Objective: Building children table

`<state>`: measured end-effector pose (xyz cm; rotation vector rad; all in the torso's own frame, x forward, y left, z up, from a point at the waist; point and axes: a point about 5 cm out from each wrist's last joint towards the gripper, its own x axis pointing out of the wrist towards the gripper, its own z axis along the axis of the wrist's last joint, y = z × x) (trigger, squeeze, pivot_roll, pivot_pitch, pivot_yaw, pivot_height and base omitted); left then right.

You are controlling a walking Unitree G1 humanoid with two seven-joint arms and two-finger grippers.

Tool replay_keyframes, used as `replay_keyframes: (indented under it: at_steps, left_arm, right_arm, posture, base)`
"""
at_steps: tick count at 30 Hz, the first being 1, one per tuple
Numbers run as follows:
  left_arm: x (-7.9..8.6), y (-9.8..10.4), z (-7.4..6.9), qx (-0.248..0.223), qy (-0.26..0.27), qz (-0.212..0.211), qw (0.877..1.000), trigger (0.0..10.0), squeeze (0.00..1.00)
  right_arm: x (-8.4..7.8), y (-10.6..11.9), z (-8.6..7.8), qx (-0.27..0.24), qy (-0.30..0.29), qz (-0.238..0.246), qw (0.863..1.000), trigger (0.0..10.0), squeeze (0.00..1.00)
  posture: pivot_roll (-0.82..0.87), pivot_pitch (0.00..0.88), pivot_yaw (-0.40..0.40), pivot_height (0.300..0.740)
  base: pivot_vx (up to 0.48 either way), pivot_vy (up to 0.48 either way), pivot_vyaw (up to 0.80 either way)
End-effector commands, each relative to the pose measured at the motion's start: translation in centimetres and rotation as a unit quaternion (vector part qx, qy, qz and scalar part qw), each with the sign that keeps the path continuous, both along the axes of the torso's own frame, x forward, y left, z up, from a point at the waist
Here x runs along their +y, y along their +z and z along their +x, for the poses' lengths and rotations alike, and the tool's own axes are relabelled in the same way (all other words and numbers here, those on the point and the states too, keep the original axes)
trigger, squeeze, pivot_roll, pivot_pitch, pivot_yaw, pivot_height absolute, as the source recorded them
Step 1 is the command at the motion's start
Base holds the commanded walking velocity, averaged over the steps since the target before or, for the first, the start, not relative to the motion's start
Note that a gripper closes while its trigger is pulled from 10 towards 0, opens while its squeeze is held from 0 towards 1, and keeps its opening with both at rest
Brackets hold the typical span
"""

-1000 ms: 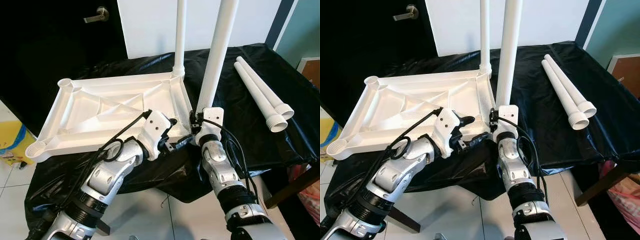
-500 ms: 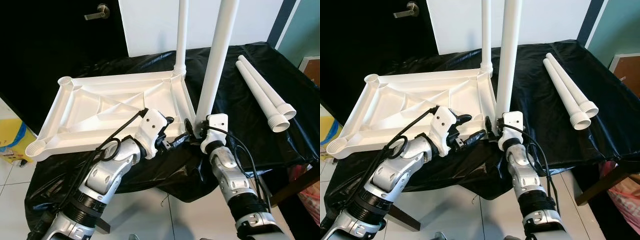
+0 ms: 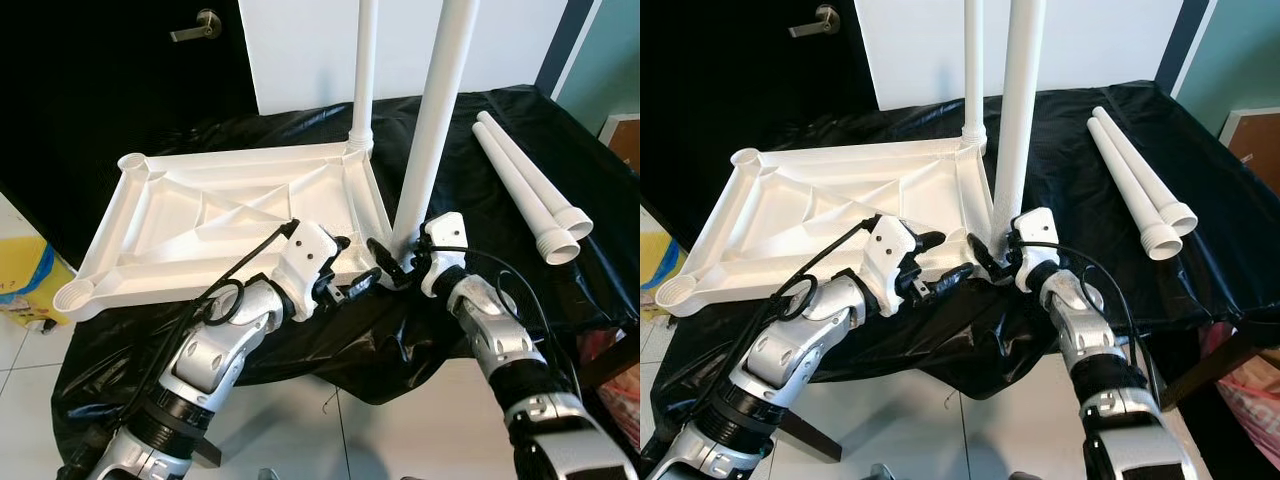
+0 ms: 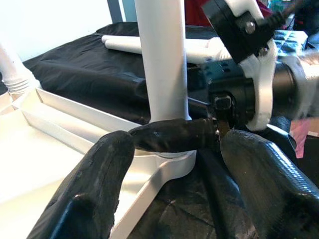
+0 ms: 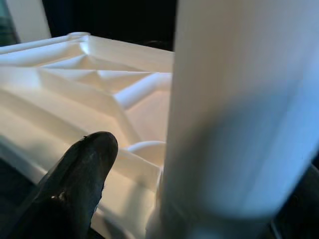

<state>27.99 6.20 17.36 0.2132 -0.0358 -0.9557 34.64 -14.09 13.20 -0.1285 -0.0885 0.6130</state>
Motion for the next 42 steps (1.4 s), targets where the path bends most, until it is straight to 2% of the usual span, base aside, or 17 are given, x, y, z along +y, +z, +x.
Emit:
replay_keyframes:
  at_steps: [1, 2, 3, 4, 5, 7, 8, 19, 20, 24, 25, 29, 33, 38, 40, 41, 42]
  left_arm:
    - [-0.2, -0.3, -0.3, 0.006, -0.029, 0.015, 0.999, 10.0, 0.0]
    - [-0.2, -0.2, -0.3, 0.006, -0.029, 0.015, 0.999, 10.0, 0.0]
    - [-0.2, -0.2, -0.3, 0.006, -0.029, 0.015, 0.999, 10.0, 0.0]
    - [-0.2, -0.2, -0.3, 0.006, -0.029, 0.015, 0.999, 10.0, 0.0]
    - [-0.1, -0.2, -0.4, 0.006, -0.028, 0.014, 0.999, 10.0, 0.0]
    - [-0.1, -0.2, -0.4, 0.006, -0.027, 0.014, 1.0, 10.0, 0.0]
    - [0.0, -0.2, -0.4, 0.005, -0.026, 0.014, 1.0, 10.0, 0.0]
    - [-0.1, -0.1, -0.4, 0.004, -0.022, 0.01, 1.0, 10.0, 0.0]
    - [-0.1, -0.1, -0.3, 0.004, -0.022, 0.009, 1.0, 10.0, 0.0]
    - [-0.1, -0.1, -0.3, 0.005, -0.021, 0.009, 1.0, 10.0, 0.0]
    - [-0.2, -0.2, -0.4, 0.006, -0.023, 0.007, 1.0, 10.0, 0.0]
    - [-0.3, -0.3, -0.4, 0.008, -0.024, 0.006, 1.0, 10.0, 0.0]
    - [-0.4, -0.3, -0.5, 0.009, -0.025, 0.005, 1.0, 10.0, 0.0]
    - [-0.4, -0.4, -0.5, 0.013, -0.027, 0.004, 1.0, 10.0, 0.0]
    - [-0.4, -0.4, -0.5, 0.013, -0.027, 0.004, 1.0, 10.0, 0.0]
    - [-0.4, -0.4, -0.4, 0.014, -0.029, 0.004, 0.999, 10.0, 0.0]
    - [-0.5, -0.4, -0.3, 0.014, -0.03, 0.004, 0.999, 10.0, 0.0]
  right_arm:
    - [0.3, -0.4, 0.0, 0.008, 0.021, -0.011, 1.0, 10.0, 0.0]
    - [0.3, -0.4, 0.2, 0.011, 0.029, -0.017, 0.999, 10.0, 0.0]
    - [0.4, -0.5, 0.4, 0.019, 0.036, -0.025, 0.999, 4.5, 0.0]
    - [0.4, -0.5, 0.4, 0.019, 0.036, -0.025, 0.999, 4.5, 0.0]
    - [0.5, -0.6, 0.6, 0.021, 0.038, -0.034, 0.998, 1.1, 0.0]
    - [0.5, -0.6, 0.7, 0.023, 0.038, -0.04, 0.998, 1.1, 0.0]
    - [0.5, -0.7, 0.9, 0.027, 0.038, -0.042, 0.998, 0.0, 0.0]
    - [0.3, -1.0, 1.0, 0.037, 0.033, -0.044, 0.998, 0.0, 0.0]
    - [0.1, -1.1, 1.1, 0.04, 0.026, -0.042, 0.998, 10.0, 0.0]
    - [-0.3, -1.5, 1.1, 0.046, -0.003, -0.037, 0.998, 10.0, 0.0]
    - [-0.5, -1.8, 1.2, 0.05, -0.035, -0.029, 0.998, 10.0, 0.0]
    - [-0.3, -2.3, 0.9, 0.053, -0.08, -0.005, 0.995, 10.0, 0.0]
    - [-0.1, -2.6, 0.7, 0.054, -0.098, 0.006, 0.994, 10.0, 0.0]
    - [0.4, -3.4, -0.1, 0.058, -0.177, 0.037, 0.982, 10.0, 0.0]
    - [0.4, -3.4, -0.1, 0.058, -0.177, 0.037, 0.982, 10.0, 0.0]
    - [0.8, -3.4, -0.6, 0.05, -0.22, 0.05, 0.973, 10.0, 0.0]
    - [1.0, -3.4, -0.8, 0.049, -0.235, 0.054, 0.969, 10.0, 0.0]
  posture:
    - [-0.09, 0.0, 0.022, 0.74]
    - [-0.09, 0.0, 0.022, 0.74]
    - [-0.08, 0.0, 0.021, 0.74]
    - [-0.08, 0.0, 0.021, 0.74]
    - [-0.08, 0.0, 0.02, 0.74]
    - [-0.08, 0.0, 0.019, 0.74]
    - [-0.08, 0.0, 0.017, 0.74]
    - [-0.07, 0.0, 0.014, 0.74]
    - [-0.08, 0.0, 0.014, 0.74]
    - [-0.08, 0.0, 0.012, 0.74]
    - [-0.09, 0.0, 0.013, 0.74]
    - [-0.1, 0.0, 0.015, 0.74]
    - [-0.1, 0.0, 0.016, 0.74]
    - [-0.12, 0.0, 0.023, 0.74]
    - [-0.12, 0.0, 0.023, 0.74]
    - [-0.13, 0.0, 0.027, 0.74]
    - [-0.13, 0.0, 0.027, 0.74]
  base:
    - [0.0, 0.0, 0.0]
    - [0.0, 0.0, 0.0]
    - [0.0, 0.0, 0.0]
    - [0.0, 0.0, 0.0]
    - [0.0, 0.0, 0.0]
    - [0.0, 0.0, 0.0]
    - [0.0, 0.0, 0.0]
    - [0.0, 0.0, 0.0]
    - [0.0, 0.0, 0.0]
    - [0.0, 0.0, 0.0]
    - [0.0, 0.0, 0.0]
    - [0.0, 0.0, 0.0]
    - [0.0, 0.0, 0.0]
    - [0.0, 0.0, 0.0]
    - [0.0, 0.0, 0.0]
    - [0.0, 0.0, 0.0]
    - [0.0, 0.0, 0.0]
